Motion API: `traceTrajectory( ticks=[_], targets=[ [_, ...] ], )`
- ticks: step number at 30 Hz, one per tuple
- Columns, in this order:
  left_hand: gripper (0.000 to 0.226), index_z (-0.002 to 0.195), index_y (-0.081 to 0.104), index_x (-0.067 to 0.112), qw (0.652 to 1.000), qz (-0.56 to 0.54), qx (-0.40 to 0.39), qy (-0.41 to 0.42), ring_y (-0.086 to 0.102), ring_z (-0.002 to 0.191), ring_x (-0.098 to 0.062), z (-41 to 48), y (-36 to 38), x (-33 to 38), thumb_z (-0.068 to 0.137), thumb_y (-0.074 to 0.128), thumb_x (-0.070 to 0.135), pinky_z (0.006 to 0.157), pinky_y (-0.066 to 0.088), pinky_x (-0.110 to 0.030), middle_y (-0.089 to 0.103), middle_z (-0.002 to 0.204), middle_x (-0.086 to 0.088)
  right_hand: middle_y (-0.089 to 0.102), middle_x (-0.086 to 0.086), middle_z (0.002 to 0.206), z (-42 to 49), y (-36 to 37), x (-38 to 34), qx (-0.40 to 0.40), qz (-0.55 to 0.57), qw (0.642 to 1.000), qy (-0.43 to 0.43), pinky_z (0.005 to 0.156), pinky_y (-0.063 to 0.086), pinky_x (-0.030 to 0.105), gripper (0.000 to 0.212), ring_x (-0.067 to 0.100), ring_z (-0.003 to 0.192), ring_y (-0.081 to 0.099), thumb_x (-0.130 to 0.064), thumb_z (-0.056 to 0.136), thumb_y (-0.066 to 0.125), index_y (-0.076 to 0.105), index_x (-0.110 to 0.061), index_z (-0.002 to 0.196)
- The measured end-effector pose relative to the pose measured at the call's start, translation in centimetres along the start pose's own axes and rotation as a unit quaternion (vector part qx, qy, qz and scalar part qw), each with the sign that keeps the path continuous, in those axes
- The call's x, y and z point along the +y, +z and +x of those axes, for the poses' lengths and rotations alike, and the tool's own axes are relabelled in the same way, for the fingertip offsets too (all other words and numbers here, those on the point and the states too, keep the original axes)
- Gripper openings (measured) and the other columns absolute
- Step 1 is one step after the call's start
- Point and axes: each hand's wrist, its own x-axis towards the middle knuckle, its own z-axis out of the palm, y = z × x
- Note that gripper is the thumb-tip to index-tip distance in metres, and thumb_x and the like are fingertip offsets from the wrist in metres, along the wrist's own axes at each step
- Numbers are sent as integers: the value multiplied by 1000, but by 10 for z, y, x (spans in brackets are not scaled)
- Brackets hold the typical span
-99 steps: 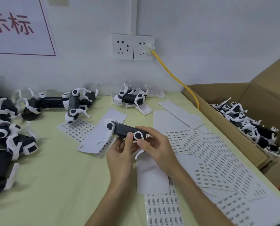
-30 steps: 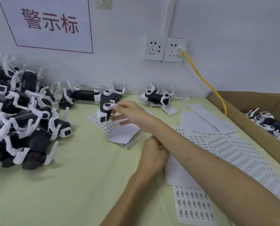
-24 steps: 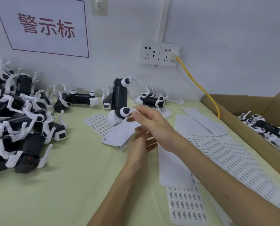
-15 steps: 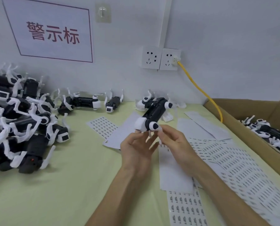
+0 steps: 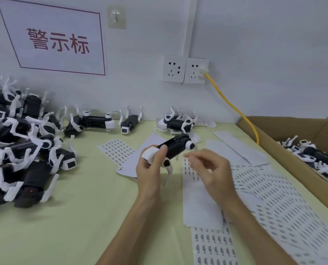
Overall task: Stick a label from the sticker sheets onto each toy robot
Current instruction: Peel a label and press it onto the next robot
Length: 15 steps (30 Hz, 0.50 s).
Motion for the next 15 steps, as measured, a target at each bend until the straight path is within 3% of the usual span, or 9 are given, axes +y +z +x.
traceTrajectory(
  ticks=[3, 5, 7, 10, 12, 15],
  targets=[
    [43, 93, 65, 19, 999, -7, -43, -14, 57, 74, -18, 0, -3, 5, 65, 73, 50, 64, 44, -25, 64, 78, 3, 68, -4, 107, 9, -20, 0, 62, 31, 997, 28, 77, 50, 21, 36, 10, 91, 65, -41, 83, 68, 72, -24, 115],
    [30, 88, 65, 22, 998, -19, -59, -28, 59, 83, -24, -2, -3, 5, 71, 68, 47, 73, 42, -32, 68, 79, 3, 63, -6, 127, 13, -31, 4, -9, 82, 992, 92, 94, 50, 23, 55, 9, 116, 62, -44, 82, 69, 60, -30, 134],
    [30, 84, 67, 24, 996, -4, -85, -38, 57, 86, -26, -5, -1, 5, 73, 69, 52, 79, 42, -38, 68, 83, -2, 63, -3, 133, 14, -37, 9, -111, 107, 980, 127, 104, 47, 32, 54, 15, 126, 59, -41, 87, 64, 57, -29, 139],
    [42, 78, 72, 28, 991, 35, -121, -50, 56, 81, -24, -9, 3, 6, 70, 66, 69, 86, 42, -40, 68, 82, -4, 71, 0, 117, 14, -37, 11, -161, 97, 970, 152, 87, 53, 29, 48, 13, 105, 66, -47, 83, 66, 70, -25, 124],
    [60, 91, 72, 23, 989, 45, -122, -68, 63, 82, -24, -9, 3, 6, 72, 64, 79, 85, 49, -37, 72, 91, -6, 72, 3, 109, 15, -36, 8, -128, 115, 972, 163, 74, 56, 28, 44, 18, 90, 67, -47, 77, 69, 74, -22, 114],
    [69, 102, 81, 25, 989, -6, -119, -91, 74, 103, -13, -10, 2, 4, 77, 52, 84, 86, 55, -33, 79, 113, 0, 72, 11, 109, 15, -34, 7, -64, 144, 974, 165, 71, 58, 32, 41, 32, 90, 68, -41, 75, 72, 75, -17, 108]
  ],
)
